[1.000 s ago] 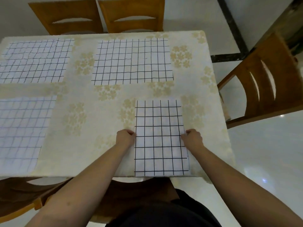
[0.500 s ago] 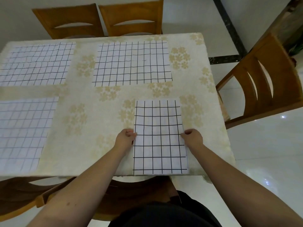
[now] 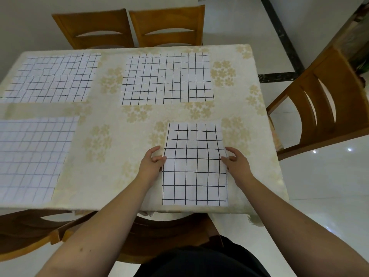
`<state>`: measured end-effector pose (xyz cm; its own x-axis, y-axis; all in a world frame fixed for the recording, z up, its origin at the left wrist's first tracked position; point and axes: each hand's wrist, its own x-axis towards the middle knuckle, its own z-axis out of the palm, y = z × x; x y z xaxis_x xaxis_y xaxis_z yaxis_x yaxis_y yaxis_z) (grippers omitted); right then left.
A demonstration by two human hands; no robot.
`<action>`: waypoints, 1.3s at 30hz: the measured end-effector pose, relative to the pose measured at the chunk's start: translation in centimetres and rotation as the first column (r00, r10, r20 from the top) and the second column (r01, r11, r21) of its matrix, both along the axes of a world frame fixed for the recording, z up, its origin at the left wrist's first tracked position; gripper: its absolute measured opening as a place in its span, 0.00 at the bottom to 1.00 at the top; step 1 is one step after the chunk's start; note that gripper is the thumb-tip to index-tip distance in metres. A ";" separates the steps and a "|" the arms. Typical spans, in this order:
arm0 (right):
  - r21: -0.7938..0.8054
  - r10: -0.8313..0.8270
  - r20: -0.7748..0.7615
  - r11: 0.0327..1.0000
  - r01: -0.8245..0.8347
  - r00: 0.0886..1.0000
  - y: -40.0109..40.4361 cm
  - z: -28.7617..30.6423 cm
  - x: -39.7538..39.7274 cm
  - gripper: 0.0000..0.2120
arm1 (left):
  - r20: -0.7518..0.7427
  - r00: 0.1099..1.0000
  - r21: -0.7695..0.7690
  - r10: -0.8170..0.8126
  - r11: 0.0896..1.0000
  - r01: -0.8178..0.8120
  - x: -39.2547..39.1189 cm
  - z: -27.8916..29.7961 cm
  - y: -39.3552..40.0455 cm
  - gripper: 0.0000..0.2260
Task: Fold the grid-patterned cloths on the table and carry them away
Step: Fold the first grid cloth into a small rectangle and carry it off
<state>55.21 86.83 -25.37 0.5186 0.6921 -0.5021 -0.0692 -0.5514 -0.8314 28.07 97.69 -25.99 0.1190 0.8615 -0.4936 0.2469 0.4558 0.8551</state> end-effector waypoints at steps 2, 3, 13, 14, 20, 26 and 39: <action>0.026 -0.006 -0.007 1.000 0.006 1.000 0.0 0.3 0.0 0.18 | 0.015 1.000 0.029 -0.015 0.999 0.015 -0.4 0.7 0.2 0.18; 0.041 0.002 -0.004 0.999 -0.002 1.000 0.0 0.5 -0.1 0.18 | 0.022 0.999 0.041 -0.026 0.999 0.025 -0.6 1.0 0.4 0.18; 0.179 0.026 0.050 0.983 -0.034 0.998 -0.3 3.0 -1.3 0.06 | -0.053 0.984 0.153 -0.169 0.973 0.176 -2.8 3.9 1.2 0.15; 0.189 0.022 0.062 0.981 -0.033 0.998 -0.3 3.3 -1.5 0.06 | -0.088 0.976 0.175 -0.201 0.961 0.214 -3.1 4.3 1.3 0.14; 0.194 0.089 0.274 0.970 -0.146 0.958 -0.2 5.0 -2.0 0.09 | -0.391 0.876 0.299 -0.283 0.861 0.411 -4.4 6.4 2.5 0.07; 0.148 0.133 0.475 0.962 -0.228 0.870 -0.1 7.2 -3.3 0.04 | -0.473 0.855 0.393 -0.213 0.818 0.421 -4.8 8.5 2.9 0.04; 0.304 0.107 0.238 0.936 -0.178 0.965 -1.6 9.8 -5.3 0.06 | -0.199 0.905 0.336 -0.375 0.842 0.423 -7.7 10.8 3.0 0.04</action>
